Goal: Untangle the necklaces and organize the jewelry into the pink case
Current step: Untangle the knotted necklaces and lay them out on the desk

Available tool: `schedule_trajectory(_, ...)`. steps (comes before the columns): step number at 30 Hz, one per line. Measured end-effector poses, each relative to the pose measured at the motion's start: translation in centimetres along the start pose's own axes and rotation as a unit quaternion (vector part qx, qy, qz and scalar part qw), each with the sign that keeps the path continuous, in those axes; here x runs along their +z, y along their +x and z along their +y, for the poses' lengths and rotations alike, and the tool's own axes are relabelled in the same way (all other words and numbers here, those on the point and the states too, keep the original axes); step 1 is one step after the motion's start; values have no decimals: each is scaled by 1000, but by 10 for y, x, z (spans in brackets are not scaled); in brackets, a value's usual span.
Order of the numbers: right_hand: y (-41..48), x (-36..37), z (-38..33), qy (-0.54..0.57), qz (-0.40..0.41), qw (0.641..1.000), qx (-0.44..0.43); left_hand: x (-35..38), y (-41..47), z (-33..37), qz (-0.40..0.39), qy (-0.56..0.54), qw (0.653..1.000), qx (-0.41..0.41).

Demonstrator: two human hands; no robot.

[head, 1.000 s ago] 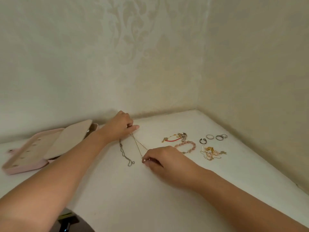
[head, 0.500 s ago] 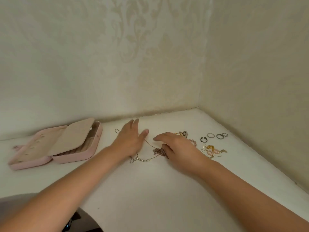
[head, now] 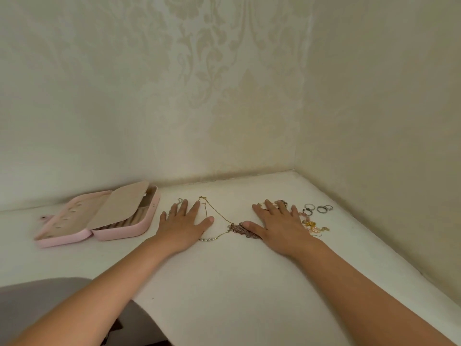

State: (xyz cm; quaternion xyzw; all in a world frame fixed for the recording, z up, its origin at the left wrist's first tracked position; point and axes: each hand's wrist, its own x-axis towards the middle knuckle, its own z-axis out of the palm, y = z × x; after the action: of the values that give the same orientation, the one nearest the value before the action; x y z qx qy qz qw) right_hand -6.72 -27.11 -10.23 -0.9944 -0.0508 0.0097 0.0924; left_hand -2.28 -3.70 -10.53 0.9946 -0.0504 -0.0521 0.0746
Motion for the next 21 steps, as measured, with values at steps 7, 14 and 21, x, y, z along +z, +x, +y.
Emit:
schedule_trajectory(7,1,-4,15,16,12,997,71,-16,14,-1,-43,-26,997,-54)
schedule_trajectory(14,-7,-16,-9,201,97,970,-97,-4,9,43,10,-33,998,44)
schedule_trajectory(21,-7,-17,-14,133,68,982,-119,3,21,53,-11,-36,999,33)
